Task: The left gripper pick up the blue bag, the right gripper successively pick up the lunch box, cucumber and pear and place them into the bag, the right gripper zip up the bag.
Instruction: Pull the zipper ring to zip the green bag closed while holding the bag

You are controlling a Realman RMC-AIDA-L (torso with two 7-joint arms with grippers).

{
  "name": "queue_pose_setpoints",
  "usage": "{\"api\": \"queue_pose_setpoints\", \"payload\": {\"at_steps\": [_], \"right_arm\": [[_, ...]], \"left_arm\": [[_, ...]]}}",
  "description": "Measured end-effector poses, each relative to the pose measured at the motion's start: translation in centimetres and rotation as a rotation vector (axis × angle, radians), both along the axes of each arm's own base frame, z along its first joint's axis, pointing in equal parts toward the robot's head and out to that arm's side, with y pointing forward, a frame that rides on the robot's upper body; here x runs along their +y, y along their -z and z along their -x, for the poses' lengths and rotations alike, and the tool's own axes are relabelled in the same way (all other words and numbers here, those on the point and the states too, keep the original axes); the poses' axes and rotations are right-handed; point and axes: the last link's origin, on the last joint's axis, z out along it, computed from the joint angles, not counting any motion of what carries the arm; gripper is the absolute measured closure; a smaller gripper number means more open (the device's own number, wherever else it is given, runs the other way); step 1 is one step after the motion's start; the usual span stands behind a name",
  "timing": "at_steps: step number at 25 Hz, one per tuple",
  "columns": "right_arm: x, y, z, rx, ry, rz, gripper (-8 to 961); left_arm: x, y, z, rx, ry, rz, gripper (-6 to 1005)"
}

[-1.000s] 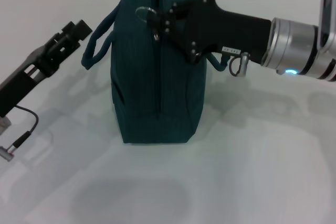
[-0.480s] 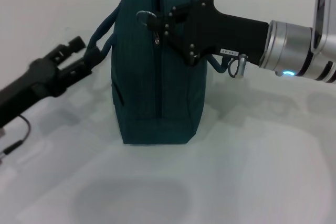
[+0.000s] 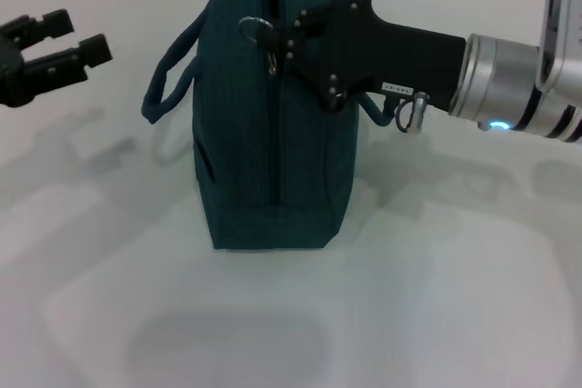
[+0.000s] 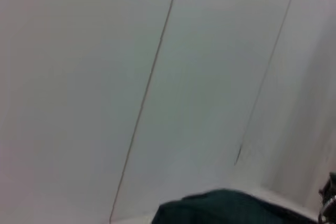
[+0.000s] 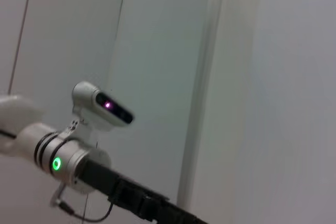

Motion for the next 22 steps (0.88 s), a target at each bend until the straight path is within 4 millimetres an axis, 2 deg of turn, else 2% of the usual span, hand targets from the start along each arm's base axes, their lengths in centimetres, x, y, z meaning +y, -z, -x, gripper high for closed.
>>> {"api": "queue_pose_setpoints", "payload": {"at_steps": [5, 8, 14, 22], "right_arm": [[0.1, 0.0, 0.6, -0.002, -0.025, -0.008, 946], [0.2, 0.0, 1.0, -0.003, -0.036, -0.010, 946], [0.3, 0.1, 1.3, -0.005, -0.045, -0.012, 946], [0.8, 0.6, 1.6, -0.045, -0.046, -0.025, 947]], "left_arm": [[0.2, -0.5, -2.6, 0.089, -0.004, 0.029, 119], [0.3, -0.3, -3.3, 0.084, -0.014, 0.060, 120], [0.4, 0.7, -3.6, 0.063, -0.019, 0.109, 120], [0.0, 1.8, -3.0, 0.035, -0.087, 0.179, 121]]}}
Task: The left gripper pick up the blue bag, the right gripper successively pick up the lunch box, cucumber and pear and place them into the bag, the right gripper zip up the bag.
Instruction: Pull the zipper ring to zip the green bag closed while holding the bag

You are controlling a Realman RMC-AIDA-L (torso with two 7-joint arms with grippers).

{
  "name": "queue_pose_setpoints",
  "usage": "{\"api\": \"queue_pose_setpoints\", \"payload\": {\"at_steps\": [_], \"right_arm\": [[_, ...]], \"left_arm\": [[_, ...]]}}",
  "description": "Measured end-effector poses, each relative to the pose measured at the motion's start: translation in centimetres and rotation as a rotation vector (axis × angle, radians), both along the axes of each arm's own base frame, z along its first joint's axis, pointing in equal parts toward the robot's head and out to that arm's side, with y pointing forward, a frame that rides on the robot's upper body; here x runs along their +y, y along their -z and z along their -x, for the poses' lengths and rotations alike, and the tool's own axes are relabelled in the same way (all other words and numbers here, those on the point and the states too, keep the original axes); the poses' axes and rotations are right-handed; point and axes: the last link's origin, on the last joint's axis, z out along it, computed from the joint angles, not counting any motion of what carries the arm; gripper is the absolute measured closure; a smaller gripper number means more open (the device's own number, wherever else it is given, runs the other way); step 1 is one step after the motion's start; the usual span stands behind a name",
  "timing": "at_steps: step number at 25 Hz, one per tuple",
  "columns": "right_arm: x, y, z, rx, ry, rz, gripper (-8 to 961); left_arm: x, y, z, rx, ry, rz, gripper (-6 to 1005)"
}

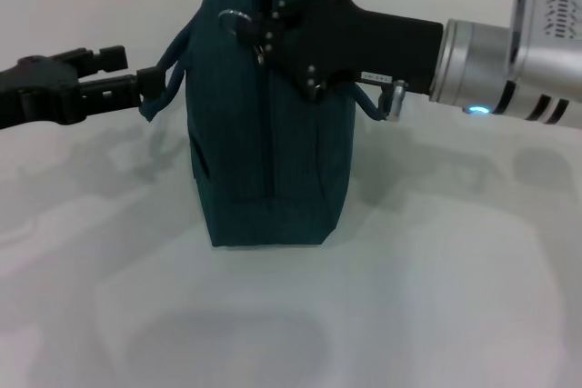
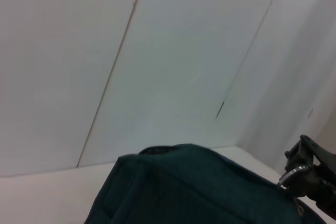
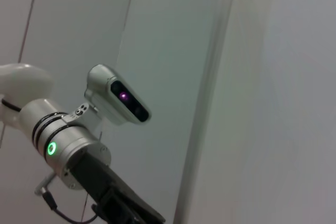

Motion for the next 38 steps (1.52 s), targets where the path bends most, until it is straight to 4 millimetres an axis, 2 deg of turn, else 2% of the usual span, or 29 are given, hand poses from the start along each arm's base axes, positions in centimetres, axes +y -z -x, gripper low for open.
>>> {"api": "queue_pose_setpoints", "payload": {"at_steps": [17, 36, 38], "right_arm": [[-0.1, 0.6, 2.0, -0.011, -0.065, -0.007, 947], [-0.7, 0.9, 1.6, -0.011, -0.073, 0.005, 946], [-0.8, 0.8, 1.4, -0.006, -0.067, 0.004, 946]], "left_arm": [[-0.6, 0.9, -1.1, -0.029, 0.029, 0.108, 122], [1.0, 3.3, -1.0, -0.009, -0.004, 0.159, 124], [1.0, 3.5, -0.9, 0.000, 0.000, 0.164, 267]]}}
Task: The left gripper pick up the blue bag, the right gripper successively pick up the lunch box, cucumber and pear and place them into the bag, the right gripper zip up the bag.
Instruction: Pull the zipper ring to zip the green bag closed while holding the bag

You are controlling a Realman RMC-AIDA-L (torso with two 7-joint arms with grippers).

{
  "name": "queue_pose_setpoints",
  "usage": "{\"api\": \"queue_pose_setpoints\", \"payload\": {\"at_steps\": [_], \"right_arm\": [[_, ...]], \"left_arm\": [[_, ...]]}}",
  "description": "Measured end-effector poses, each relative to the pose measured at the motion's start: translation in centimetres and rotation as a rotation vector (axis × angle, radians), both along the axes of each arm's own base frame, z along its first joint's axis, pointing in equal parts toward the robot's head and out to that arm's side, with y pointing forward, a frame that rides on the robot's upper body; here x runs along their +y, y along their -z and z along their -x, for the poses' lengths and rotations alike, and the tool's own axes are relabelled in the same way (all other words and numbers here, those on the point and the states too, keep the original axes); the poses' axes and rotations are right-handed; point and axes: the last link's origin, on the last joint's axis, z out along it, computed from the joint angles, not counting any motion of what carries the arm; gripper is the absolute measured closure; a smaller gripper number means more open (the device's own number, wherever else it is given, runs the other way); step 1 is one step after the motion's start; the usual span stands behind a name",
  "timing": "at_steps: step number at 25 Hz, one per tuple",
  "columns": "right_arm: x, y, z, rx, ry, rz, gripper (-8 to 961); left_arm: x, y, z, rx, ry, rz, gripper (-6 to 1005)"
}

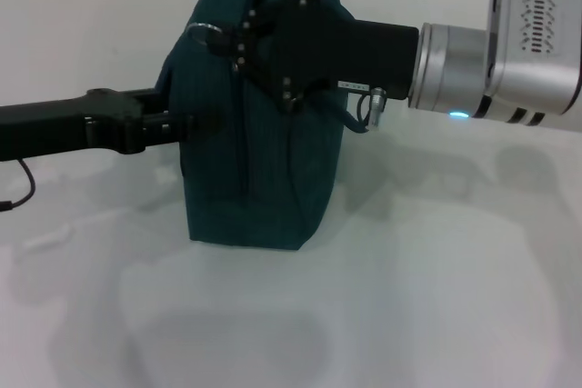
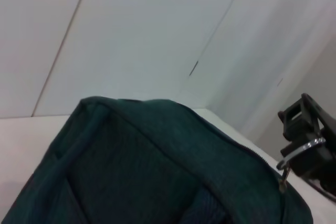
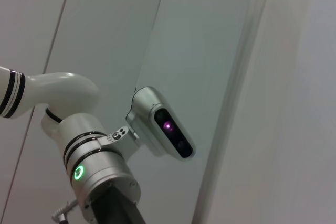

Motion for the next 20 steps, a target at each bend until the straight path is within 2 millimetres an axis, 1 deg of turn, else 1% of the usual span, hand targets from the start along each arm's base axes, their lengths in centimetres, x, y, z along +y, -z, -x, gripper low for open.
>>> {"api": "queue_pose_setpoints", "payload": {"at_steps": [6, 13, 20], "right_arm": [[0.0, -0.2, -0.4, 0.016, 0.024, -0.002, 946], [-0.1, -0.2, -0.9, 0.027, 0.058, 0.015, 946], [-0.2, -0.3, -1.2, 0.054, 0.140, 0.091, 947]], "left_arm": [[-0.1, 0.3, 0.2, 0.001, 0.024, -0.003, 513], [-0.2, 0.7, 0.1, -0.007, 0.054, -0.004, 664], [-0.7, 1.2, -0.4, -0.019, 0.118, -0.002, 807]]}}
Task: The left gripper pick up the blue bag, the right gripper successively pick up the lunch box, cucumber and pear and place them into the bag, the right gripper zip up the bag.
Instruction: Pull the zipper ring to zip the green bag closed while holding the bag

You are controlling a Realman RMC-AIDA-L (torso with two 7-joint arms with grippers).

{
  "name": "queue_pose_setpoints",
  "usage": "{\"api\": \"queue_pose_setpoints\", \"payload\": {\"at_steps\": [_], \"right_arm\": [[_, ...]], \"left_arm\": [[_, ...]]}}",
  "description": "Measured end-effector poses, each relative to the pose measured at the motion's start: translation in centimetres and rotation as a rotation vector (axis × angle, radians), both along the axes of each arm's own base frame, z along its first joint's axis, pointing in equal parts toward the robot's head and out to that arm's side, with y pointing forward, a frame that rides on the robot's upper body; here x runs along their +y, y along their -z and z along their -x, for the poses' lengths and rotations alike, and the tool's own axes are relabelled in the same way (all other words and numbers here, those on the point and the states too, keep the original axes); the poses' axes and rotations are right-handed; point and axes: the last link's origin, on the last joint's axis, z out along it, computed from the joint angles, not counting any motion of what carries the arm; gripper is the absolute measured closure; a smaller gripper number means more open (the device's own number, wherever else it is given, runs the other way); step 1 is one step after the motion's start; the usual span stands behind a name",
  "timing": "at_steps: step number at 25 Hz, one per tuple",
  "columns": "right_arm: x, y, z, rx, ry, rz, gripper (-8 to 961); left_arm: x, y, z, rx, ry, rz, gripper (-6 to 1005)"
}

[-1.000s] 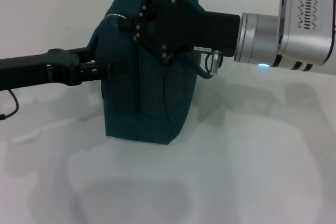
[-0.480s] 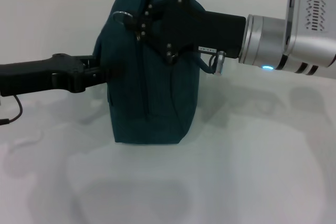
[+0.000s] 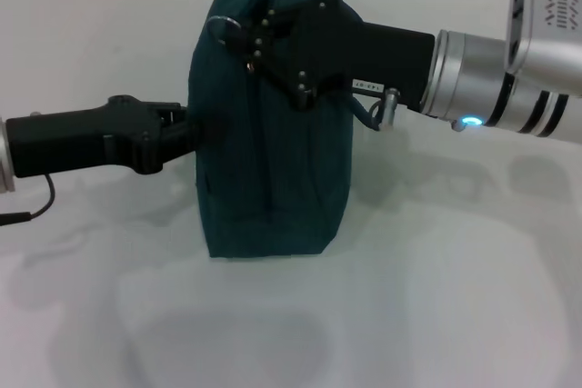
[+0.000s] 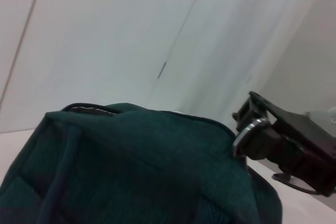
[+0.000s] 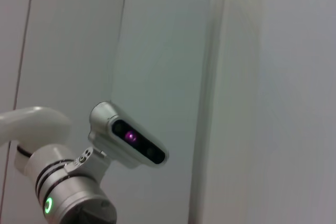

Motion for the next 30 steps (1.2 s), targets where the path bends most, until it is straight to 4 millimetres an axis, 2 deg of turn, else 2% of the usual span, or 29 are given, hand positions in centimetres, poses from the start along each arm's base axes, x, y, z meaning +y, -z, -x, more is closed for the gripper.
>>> {"api": "queue_pose_setpoints", "payload": {"at_steps": [15, 30], "right_arm": [[-0.6, -1.2, -0.2, 0.082, 0.035, 0.064, 947], [-0.2, -1.3, -0.8, 0.072, 0.073, 0.067, 946]], "left_arm": [[-0.4, 0.5, 0.0, 0.001, 0.037, 0.015, 940], [-1.5, 0.8, -0.1, 0.015, 0.122, 0.035, 940]]}}
